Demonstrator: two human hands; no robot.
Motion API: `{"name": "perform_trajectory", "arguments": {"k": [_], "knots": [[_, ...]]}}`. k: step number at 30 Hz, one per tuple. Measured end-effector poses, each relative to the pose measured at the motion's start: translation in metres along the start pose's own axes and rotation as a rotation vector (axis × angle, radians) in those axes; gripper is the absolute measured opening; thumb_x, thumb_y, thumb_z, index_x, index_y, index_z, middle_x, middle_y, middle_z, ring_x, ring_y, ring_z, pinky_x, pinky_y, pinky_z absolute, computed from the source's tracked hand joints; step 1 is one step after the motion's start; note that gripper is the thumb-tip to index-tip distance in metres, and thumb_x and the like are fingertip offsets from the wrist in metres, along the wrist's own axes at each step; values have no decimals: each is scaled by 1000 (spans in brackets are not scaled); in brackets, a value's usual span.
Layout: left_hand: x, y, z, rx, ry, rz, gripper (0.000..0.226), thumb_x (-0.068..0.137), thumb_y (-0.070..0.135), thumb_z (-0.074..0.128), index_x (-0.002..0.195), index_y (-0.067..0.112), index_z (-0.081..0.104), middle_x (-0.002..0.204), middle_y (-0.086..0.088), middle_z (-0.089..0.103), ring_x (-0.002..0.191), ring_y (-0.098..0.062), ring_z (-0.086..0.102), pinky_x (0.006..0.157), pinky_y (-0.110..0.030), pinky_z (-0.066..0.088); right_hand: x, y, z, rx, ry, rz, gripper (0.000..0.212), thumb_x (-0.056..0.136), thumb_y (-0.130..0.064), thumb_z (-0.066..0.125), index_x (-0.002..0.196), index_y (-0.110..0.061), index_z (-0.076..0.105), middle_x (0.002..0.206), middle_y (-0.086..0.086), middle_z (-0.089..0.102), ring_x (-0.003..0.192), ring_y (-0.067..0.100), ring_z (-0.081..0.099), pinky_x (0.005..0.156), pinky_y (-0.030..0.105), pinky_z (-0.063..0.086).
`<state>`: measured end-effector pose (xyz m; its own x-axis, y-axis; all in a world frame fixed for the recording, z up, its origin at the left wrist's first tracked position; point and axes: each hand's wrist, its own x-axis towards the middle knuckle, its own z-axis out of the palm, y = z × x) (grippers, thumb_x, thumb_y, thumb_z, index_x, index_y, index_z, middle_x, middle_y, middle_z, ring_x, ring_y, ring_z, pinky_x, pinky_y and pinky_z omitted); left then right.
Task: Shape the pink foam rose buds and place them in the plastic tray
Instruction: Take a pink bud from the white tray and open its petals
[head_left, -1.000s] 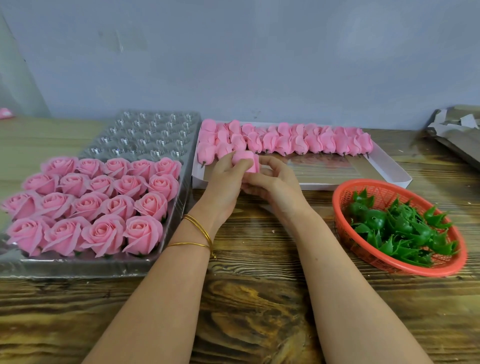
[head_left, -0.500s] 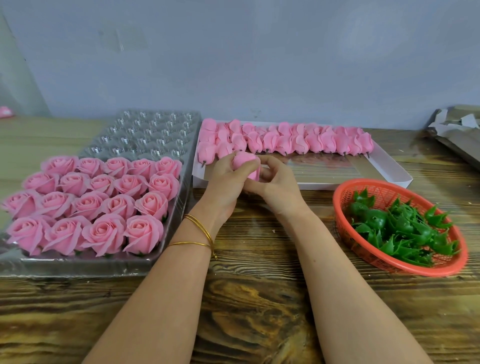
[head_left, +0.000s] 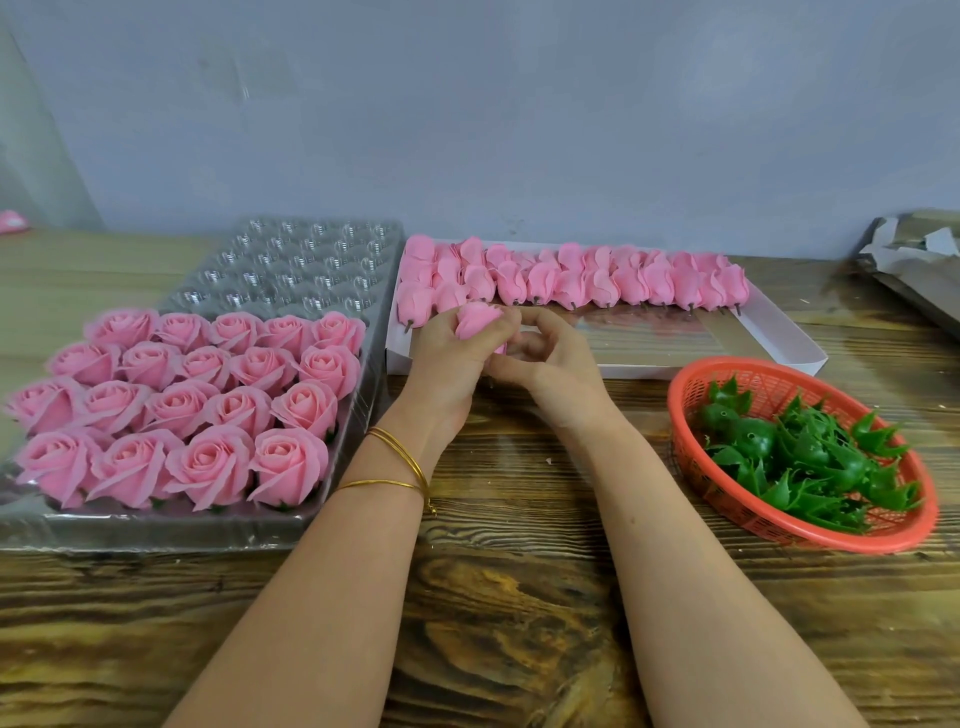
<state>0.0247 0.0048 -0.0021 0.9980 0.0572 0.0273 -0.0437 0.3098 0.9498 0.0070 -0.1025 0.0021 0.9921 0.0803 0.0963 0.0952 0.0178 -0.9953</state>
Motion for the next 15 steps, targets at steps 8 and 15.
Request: {"name": "perform_trajectory", "arguments": {"k": [8,15], "knots": [[-4,4,2,-20,-19,-15,11,88,10,67,89,1,62,88,-20,59,87,-30,59,84,-43,50,1,2,-1,-12,-37,11,52,76,8,73,123,-6,56,76,1,64,76,17,62,84,35,53],[-2,1,-2,20,-65,36,4,86,12,70,88,10,69,76,-10,61,81,-25,58,72,-34,54,1,1,-3,16,-112,10,55,80,13,67,130,-2,50,82,9,62,73,16,55,85,36,50]]}}
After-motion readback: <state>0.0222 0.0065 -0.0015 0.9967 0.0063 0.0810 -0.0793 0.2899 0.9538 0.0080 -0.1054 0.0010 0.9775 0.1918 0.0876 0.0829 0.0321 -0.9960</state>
